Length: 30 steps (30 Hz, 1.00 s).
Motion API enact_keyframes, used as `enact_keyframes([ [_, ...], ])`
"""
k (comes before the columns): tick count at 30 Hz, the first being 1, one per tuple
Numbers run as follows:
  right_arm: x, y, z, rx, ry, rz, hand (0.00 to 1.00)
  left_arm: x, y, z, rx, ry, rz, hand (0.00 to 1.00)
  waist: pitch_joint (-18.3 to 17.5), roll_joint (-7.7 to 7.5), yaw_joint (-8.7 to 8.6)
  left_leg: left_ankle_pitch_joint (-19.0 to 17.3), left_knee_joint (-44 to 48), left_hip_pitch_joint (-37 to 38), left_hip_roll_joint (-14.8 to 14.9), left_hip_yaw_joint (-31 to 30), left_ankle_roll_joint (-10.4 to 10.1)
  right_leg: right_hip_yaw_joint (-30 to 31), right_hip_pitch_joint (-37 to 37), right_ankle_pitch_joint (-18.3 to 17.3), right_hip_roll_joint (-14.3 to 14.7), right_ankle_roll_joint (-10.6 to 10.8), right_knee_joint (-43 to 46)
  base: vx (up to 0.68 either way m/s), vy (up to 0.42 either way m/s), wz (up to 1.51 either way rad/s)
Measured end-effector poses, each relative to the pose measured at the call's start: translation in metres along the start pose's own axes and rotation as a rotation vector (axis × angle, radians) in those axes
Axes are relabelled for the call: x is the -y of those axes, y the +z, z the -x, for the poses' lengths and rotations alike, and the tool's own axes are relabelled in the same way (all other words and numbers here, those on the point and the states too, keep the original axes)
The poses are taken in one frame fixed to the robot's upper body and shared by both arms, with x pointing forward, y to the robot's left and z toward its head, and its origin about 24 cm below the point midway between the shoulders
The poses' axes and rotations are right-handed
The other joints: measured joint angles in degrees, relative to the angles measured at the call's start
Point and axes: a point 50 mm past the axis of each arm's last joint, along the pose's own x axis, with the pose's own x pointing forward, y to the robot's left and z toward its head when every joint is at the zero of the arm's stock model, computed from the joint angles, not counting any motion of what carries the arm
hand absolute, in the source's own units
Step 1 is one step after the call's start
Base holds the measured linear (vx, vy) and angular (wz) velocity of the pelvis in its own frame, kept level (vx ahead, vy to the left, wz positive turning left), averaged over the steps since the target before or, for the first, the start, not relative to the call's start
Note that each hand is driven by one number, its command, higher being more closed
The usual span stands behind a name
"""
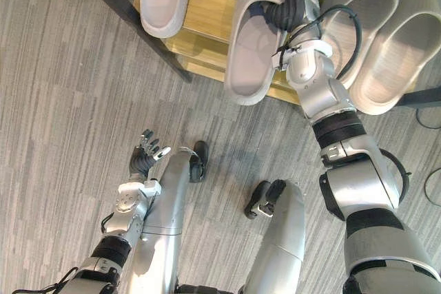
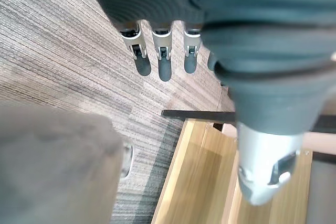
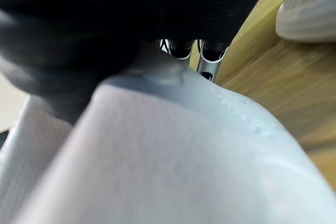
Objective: Organize the slippers on the shoe rack
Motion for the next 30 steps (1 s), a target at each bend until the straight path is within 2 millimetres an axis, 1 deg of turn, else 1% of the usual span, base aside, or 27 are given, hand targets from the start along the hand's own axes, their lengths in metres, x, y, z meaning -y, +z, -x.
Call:
enact_keyframes([
  [4, 0.011, 0.005, -0.010, 0.012, -0.048, 0.018, 1.00, -0.004, 0.002, -0.001, 0.005, 0.011, 0.013, 0.00, 0.00, 0.00, 0.14, 0.30, -0.02, -1.47, -0.72, -0.49, -0.19, -0.32, -0.92, -0.20, -0.45, 0.13, 0.19, 0.07, -0.027, 0.09],
  [5, 0.013, 0.007, -0.012, 0.021, -0.050, 0.024, 1.00, -0.010, -0.002, 0.000, -0.020, 0.023, -0.011, 0.00, 0.00, -0.01, 0.14, 0.34, 0.00, -1.82, -0.86, -0.60, -0.23, -0.47, -1.11, -0.37, -0.55, 0.18, 0.31, 0.12, -0.046, 0.14],
  [6, 0.015, 0.014, -0.016, 0.041, -0.062, 0.027, 1.00, -0.020, -0.024, 0.006, -0.136, 0.041, -0.075, 0.00, 0.02, -0.04, 0.12, 0.45, 0.01, -2.55, -1.02, -0.75, -0.32, -0.91, -1.67, -0.40, -0.95, 0.14, 0.47, 0.10, -0.042, 0.10],
  [7, 0.016, 0.015, -0.017, 0.045, -0.067, 0.026, 1.00, -0.022, -0.029, 0.008, -0.165, 0.046, -0.083, 0.00, 0.02, -0.05, 0.12, 0.49, 0.02, -2.72, -1.06, -0.77, -0.33, -0.97, -1.83, -0.40, -1.01, 0.14, 0.52, 0.09, -0.033, 0.09],
  [8, 0.018, 0.018, -0.018, 0.053, -0.081, 0.025, 1.00, -0.027, -0.044, 0.015, -0.244, 0.068, -0.104, 0.00, 0.16, -0.28, 0.12, 0.57, 0.02, -3.00, -1.21, -0.79, -0.39, -0.97, -2.17, -0.44, -1.13, 0.10, 0.72, 0.09, -0.034, 0.14],
  [9, 0.020, 0.020, -0.020, 0.059, -0.094, 0.026, 1.00, -0.033, -0.061, 0.028, -0.334, 0.089, -0.122, 0.00, 0.17, -0.31, 0.12, 0.79, 0.05, -3.43, -1.61, -1.21, -0.61, -1.38, -2.25, -0.59, -1.40, 0.03, 0.92, 0.09, -0.036, 0.13],
  [12, 0.019, 0.021, -0.020, 0.059, -0.098, 0.023, 1.00, -0.033, -0.066, 0.033, -0.357, 0.088, -0.125, 0.00, 0.17, -0.31, 0.52, 1.07, -0.13, -3.64, -1.86, -1.49, -0.92, -1.68, -2.25, -0.78, -1.59, -0.28, 1.05, 0.08, -0.038, 0.09],
  [16, 0.015, 0.022, -0.020, 0.061, -0.084, 0.029, 1.00, -0.032, -0.066, 0.033, -0.352, 0.083, -0.126, 0.00, 0.14, -0.35, 0.78, 1.21, -0.49, -3.67, -2.09, -1.40, -1.49, -1.86, -2.29, -1.06, -2.09, -0.58, 1.58, 0.05, -0.036, 0.09],
  [19, 0.015, 0.022, -0.021, 0.058, -0.092, 0.030, 1.00, -0.032, -0.065, 0.033, -0.351, 0.083, -0.126, 0.00, 0.12, -0.38, 0.83, 1.79, -1.28, -3.76, -2.04, -1.37, -1.72, -2.29, -2.32, -1.09, -2.27, -0.65, 1.50, 0.05, -0.052, 0.10],
  [21, 0.016, 0.022, -0.022, 0.053, -0.108, 0.029, 1.00, -0.032, -0.065, 0.032, -0.349, 0.083, -0.124, 0.00, 0.09, -0.40, 0.92, 2.55, -1.71, -3.83, -2.04, -1.47, -1.32, -2.61, -2.35, -1.07, -2.28, -0.69, 1.34, 0.07, -0.060, 0.08],
  [25, 0.018, 0.028, -0.028, 0.046, -0.130, 0.022, 1.00, -0.031, -0.064, 0.032, -0.340, 0.079, -0.123, 0.00, -0.01, -0.45, 1.01, 3.38, -2.37, -4.37, -2.29, -2.11, -1.81, -3.34, -2.70, -1.12, -2.28, -0.90, 1.24, 0.08, -0.061, 0.07],
  [26, 0.020, 0.030, -0.030, 0.046, -0.144, 0.022, 0.00, -0.030, -0.064, 0.031, -0.336, 0.076, -0.122, 0.00, -0.02, -0.47, 1.04, 3.57, -2.69, -4.70, -2.57, -1.98, -1.98, -3.49, -3.02, -1.20, -2.39, -1.28, 1.18, 0.06, -0.037, 0.13],
  [28, 0.023, 0.032, -0.036, 0.031, -0.164, 0.022, 0.00, -0.029, -0.063, 0.031, -0.334, 0.073, -0.121, 0.00, -0.02, -0.48, 1.10, 3.91, -3.23, -4.78, -2.85, -1.88, -2.02, -3.65, -3.25, -1.24, -2.90, -1.44, 1.26, 0.08, -0.045, 0.13],
  [30, 0.025, 0.034, -0.039, 0.019, -0.178, 0.018, 0.00, -0.027, -0.062, 0.031, -0.329, 0.068, -0.115, 0.00, -0.02, -0.49, 1.64, 4.04, -3.52, -4.72, -2.88, -1.86, -2.11, -3.72, -3.26, -1.21, -2.94, -1.50, 1.12, 0.08, -0.037, 0.04],
])
